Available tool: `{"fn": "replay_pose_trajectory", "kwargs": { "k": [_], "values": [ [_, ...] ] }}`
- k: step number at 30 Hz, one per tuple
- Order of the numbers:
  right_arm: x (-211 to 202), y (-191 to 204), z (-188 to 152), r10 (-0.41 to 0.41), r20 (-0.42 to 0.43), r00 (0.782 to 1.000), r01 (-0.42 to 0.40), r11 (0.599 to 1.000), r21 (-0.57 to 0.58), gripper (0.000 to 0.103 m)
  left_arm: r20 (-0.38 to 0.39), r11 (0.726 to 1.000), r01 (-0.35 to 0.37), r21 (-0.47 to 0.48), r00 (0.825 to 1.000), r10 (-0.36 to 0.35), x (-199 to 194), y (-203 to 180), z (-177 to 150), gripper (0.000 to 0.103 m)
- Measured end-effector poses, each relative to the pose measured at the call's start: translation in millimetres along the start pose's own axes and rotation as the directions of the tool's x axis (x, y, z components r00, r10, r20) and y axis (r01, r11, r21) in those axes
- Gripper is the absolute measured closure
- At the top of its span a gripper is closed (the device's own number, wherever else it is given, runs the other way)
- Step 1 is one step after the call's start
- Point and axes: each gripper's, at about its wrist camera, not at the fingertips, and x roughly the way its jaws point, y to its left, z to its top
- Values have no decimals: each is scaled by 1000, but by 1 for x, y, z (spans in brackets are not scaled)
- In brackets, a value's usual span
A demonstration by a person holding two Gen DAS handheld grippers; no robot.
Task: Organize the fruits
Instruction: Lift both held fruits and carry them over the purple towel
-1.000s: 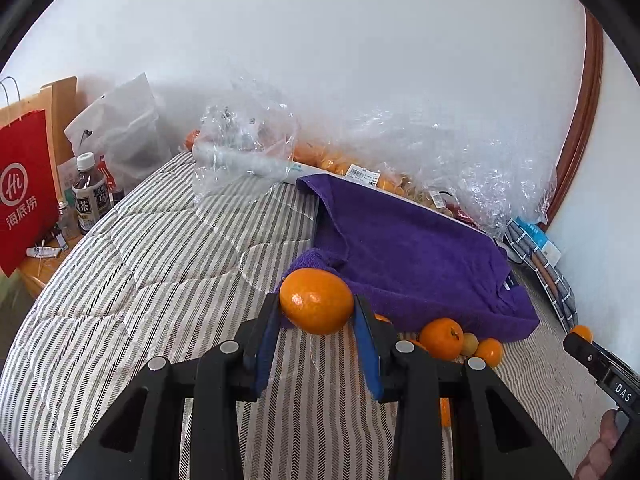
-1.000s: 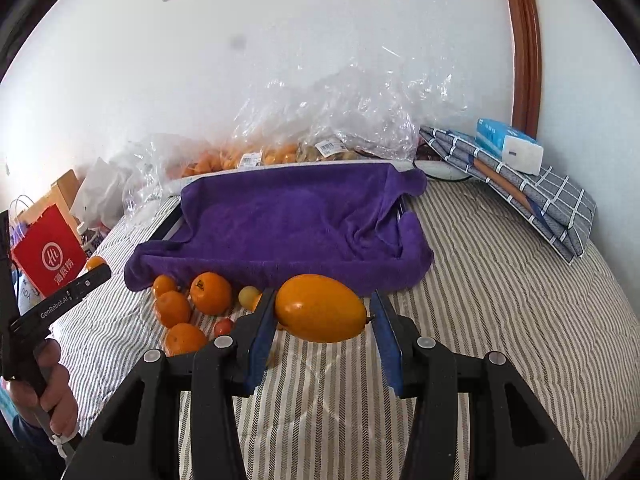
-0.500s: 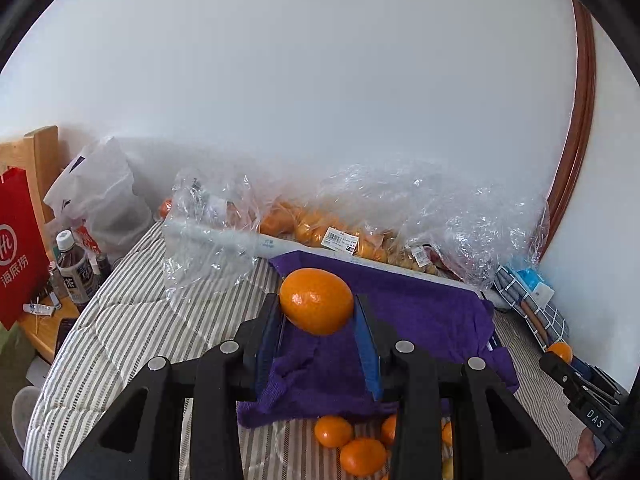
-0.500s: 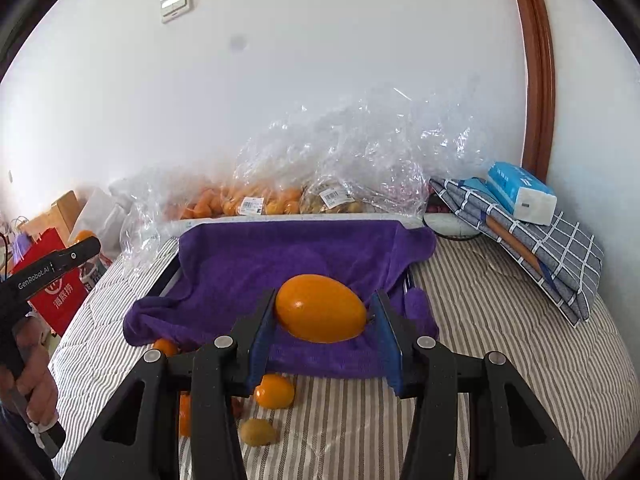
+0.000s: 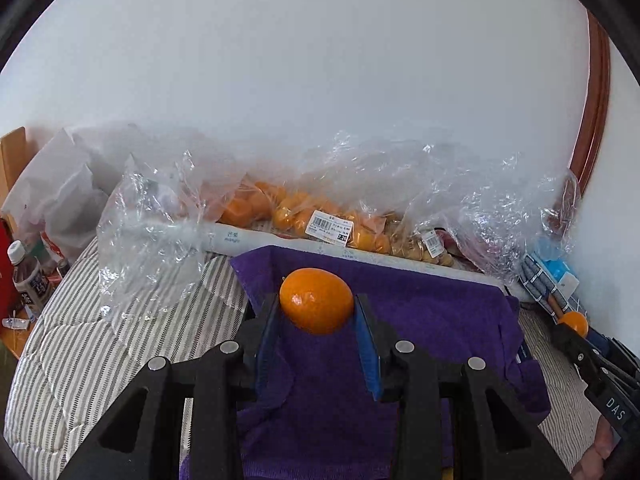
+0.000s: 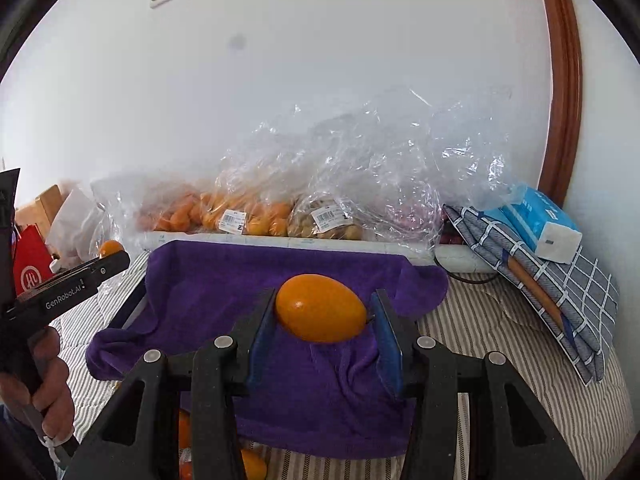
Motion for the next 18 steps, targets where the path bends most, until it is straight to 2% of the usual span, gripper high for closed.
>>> {"fn": "replay_pose_trajectory", "kwargs": {
  "k": [9,18],
  "values": [
    [43,1,-21,-3,-65,998,2,1000,-3,56,-100,1000,-3,15,995,5,27,2,-16,68],
    [59,-3,-35,-18,-119,993,16,1000,-16,56,-160,999,-21,36,987,26,41,2,-21,68]
  ]
}}
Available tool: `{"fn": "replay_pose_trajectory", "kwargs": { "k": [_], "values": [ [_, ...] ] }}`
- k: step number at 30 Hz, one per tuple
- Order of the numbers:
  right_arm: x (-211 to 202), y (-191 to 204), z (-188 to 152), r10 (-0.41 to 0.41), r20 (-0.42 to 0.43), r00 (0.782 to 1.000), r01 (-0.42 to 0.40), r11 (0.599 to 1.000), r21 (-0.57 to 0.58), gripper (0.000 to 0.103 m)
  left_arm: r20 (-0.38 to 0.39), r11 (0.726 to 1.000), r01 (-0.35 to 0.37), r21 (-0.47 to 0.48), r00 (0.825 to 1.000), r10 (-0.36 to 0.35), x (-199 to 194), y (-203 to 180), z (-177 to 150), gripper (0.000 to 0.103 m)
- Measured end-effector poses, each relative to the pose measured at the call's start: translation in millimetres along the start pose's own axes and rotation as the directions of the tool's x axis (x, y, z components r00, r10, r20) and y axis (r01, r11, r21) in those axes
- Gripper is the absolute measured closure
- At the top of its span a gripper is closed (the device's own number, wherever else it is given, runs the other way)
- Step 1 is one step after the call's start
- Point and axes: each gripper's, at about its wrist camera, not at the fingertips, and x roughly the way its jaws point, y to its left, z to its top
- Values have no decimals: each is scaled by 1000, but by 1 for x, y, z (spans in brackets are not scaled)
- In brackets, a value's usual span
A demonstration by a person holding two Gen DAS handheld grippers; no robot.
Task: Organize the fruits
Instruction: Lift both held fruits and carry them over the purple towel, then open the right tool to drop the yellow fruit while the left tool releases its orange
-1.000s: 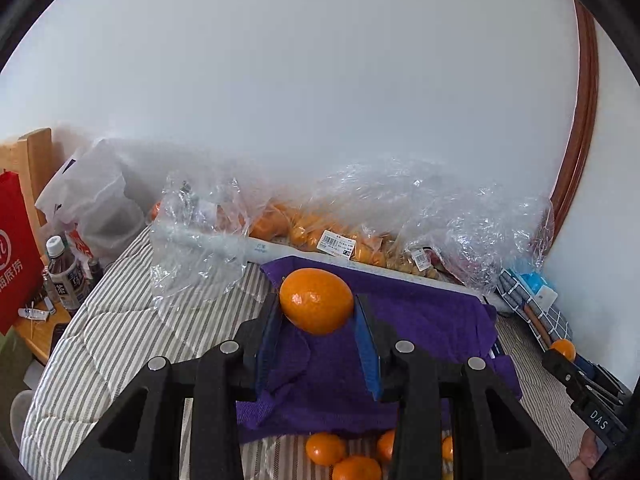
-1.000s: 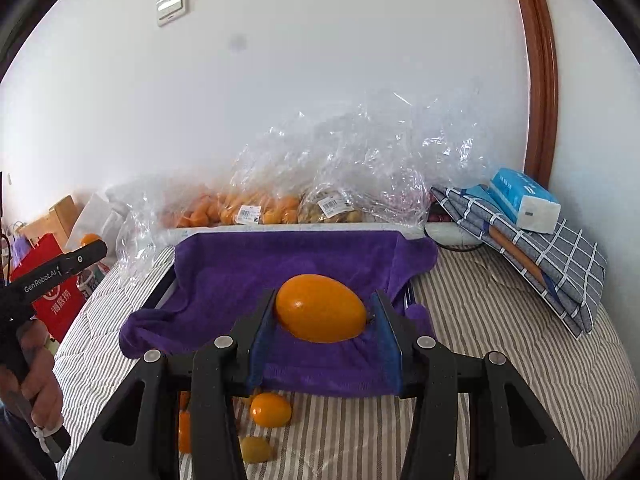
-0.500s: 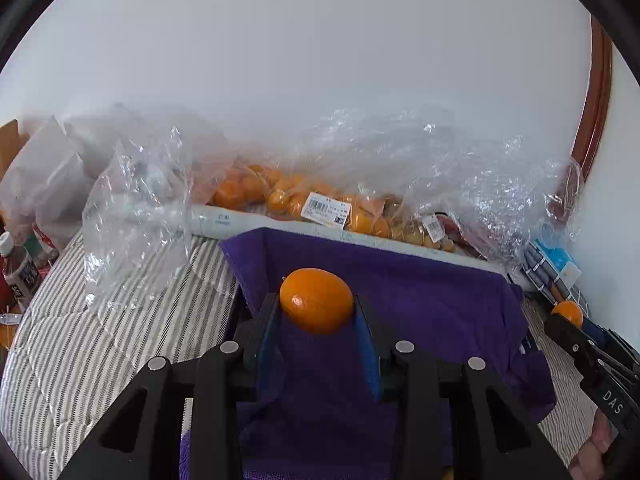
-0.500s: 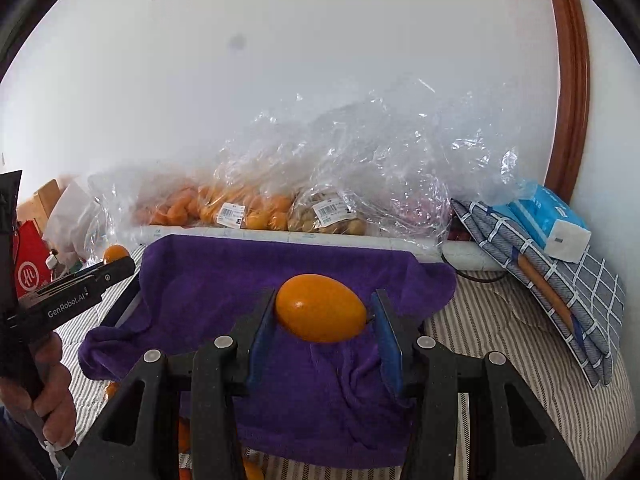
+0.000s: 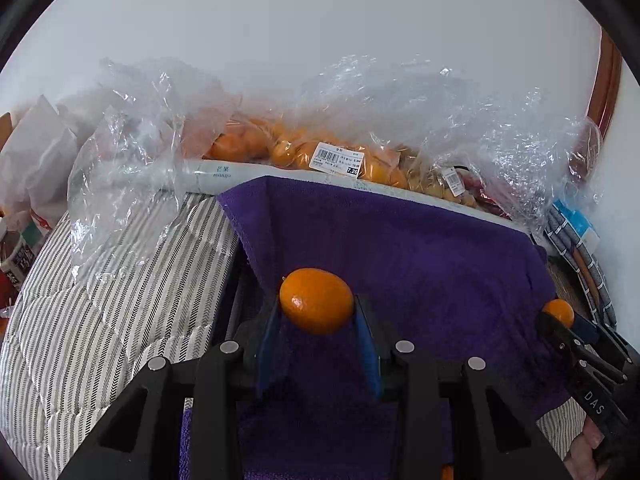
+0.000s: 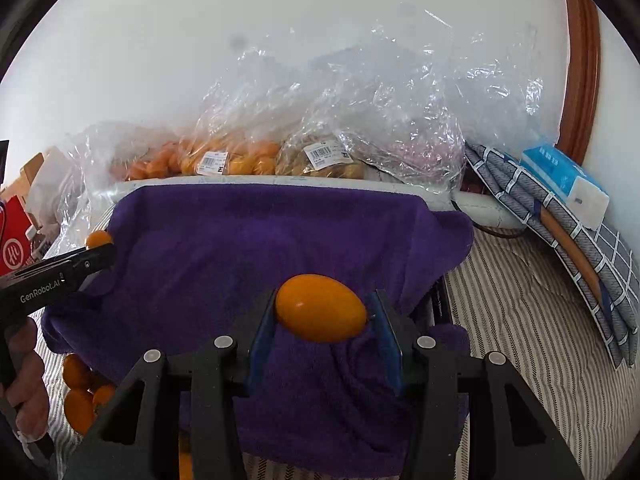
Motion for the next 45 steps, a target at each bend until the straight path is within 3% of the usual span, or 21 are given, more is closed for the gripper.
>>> {"fn": "replay_pose_trajectory", "kwargs": {
  "k": [14,18,32,36,45],
  "values": [
    [-2,-4,-2,10,-6,1000,-10,1000,18,56,-48,999,41,15,998,-40,11,-5,-2,68],
    [-7,-9,-2,12,12,1000,-12,999,40,47,-51,999,39,21,998,-38,13,-6,-3,68],
    [-11,-20,1,18,27,999,-20,994,106,41,-72,999,42,14,997,-41,18,-7,-5,68],
    [-13,-19,2,15,40,999,-20,994,107,35,-77,999,41,21,996,-39,19,-8,-6,68],
    [-17,-17,1,14,65,998,-21,994,109,29,-43,998,59,-12,997,-59,11,-3,-6,56]
  ]
}}
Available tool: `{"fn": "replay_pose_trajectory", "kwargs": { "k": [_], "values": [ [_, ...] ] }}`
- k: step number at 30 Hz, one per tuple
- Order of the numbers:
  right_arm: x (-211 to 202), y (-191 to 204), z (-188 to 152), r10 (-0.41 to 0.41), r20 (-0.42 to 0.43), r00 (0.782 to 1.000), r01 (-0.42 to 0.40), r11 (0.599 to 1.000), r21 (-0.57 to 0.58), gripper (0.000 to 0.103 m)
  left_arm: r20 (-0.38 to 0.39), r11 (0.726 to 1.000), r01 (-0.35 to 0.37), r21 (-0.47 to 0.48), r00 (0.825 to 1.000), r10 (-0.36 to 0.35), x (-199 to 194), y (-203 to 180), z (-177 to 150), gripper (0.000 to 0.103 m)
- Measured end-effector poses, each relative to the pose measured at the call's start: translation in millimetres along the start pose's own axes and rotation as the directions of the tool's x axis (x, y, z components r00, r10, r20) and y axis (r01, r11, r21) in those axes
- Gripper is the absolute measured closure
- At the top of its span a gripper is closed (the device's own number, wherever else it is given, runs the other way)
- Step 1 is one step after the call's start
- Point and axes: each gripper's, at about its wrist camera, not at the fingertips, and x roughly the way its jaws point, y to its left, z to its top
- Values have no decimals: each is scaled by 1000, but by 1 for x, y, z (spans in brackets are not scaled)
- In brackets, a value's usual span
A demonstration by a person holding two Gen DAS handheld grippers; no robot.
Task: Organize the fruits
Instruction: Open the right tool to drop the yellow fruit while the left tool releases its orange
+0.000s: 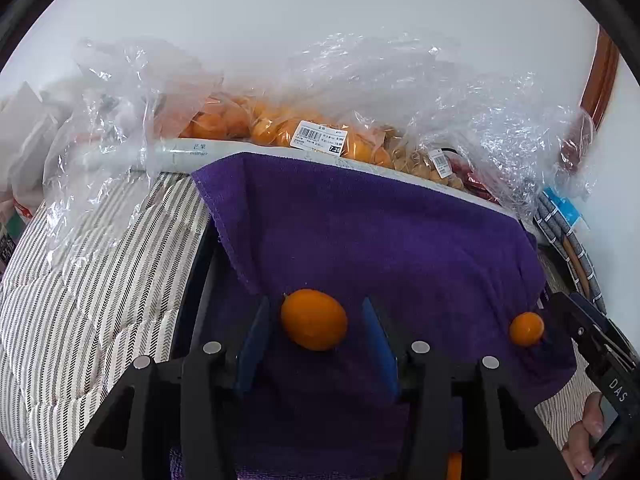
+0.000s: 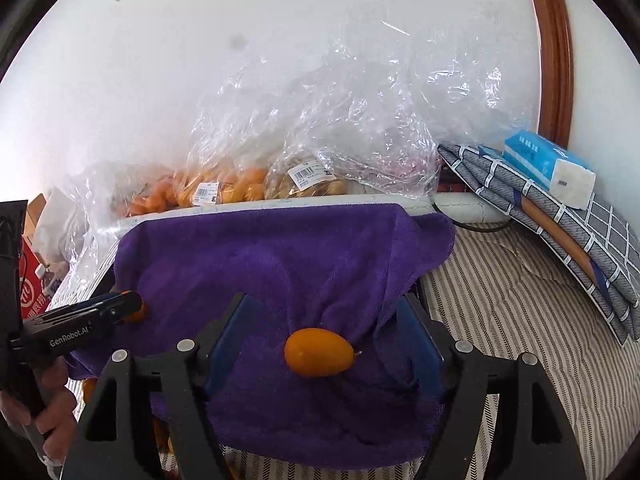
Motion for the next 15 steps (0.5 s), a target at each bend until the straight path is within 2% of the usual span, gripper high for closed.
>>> {"fn": "replay_pose_trajectory", "kwargs": {
  "k": [10,15],
  "values": [
    [-7,4,1,0,32,999,0,1000,-13,29,86,1000,-11,-14,996,12,-20,2,2,54],
    [-11,6,3,-2,50,999,2,1000,-4,29,109,999,-46,5,993,45,-26,-2,4,54]
  ]
}}
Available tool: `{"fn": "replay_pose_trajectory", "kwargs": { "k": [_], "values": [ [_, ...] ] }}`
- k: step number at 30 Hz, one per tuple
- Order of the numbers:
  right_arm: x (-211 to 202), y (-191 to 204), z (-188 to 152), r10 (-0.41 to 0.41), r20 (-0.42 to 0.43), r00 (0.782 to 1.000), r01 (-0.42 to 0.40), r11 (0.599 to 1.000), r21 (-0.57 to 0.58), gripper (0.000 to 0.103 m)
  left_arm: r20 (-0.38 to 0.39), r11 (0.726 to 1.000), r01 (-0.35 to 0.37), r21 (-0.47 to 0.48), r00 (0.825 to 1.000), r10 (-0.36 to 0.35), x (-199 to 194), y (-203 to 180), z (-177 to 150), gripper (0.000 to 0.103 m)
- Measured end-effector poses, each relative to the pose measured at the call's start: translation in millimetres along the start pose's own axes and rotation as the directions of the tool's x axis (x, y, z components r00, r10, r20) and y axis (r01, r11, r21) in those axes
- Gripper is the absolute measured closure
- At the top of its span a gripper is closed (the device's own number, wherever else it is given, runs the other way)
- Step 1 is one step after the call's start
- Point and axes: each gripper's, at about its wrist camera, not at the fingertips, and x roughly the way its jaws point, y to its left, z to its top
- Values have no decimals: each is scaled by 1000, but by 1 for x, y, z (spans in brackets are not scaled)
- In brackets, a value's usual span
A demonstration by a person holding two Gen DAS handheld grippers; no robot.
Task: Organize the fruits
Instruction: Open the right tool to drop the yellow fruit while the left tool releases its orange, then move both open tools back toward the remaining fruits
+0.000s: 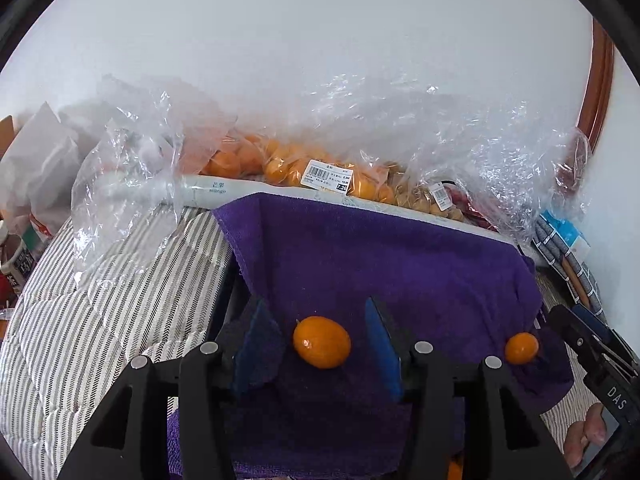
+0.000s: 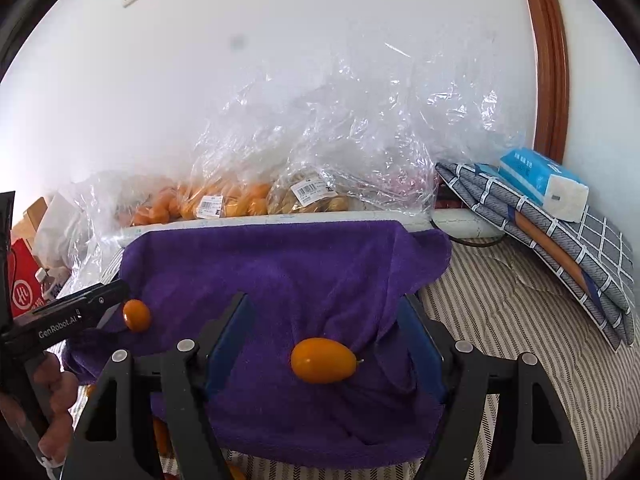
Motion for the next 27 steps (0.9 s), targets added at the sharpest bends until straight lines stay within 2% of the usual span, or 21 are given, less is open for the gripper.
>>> {"fn": "replay_pose_trajectory", "kwargs": {
  "k": [3,5,7,9,12,16,20,27],
  "values": [
    [-3,1,4,15,-3,1000,-15,1000,15,29,-6,1000,8,1,1000,-8,-3,-1,2,54],
    [-7,3,9,-3,-11,1000,3,1000,14,29,-4,1000,5,2,1000,-5,-5,-2,2,54],
    [-16,5,13,-7,-8,1000,7,1000,25,29,-2,1000,3,10,1000,-3,-9,-3,2,54],
    [-29,7,15,-3,-1,1000,3,999,41,29,-4,999,-29,18,1000,29,-13,-5,3,54],
    [-47,10,15,-16,3,1000,16,999,35,29,1,999,-20,26,1000,20,-23,-7,7,54],
    [-68,14,8,-17,-35,999,18,1000,15,29,-18,1000,-4,25,1000,5,-45,-4,4,54],
    [-91,21,-4,-10,-38,999,10,1000,3,29,-40,999,-23,47,999,25,-67,0,-4,54],
    [-111,37,-34,20,-80,997,-20,1000,2,29,-55,999,-53,10,997,54,-104,26,-27,54]
  ]
}}
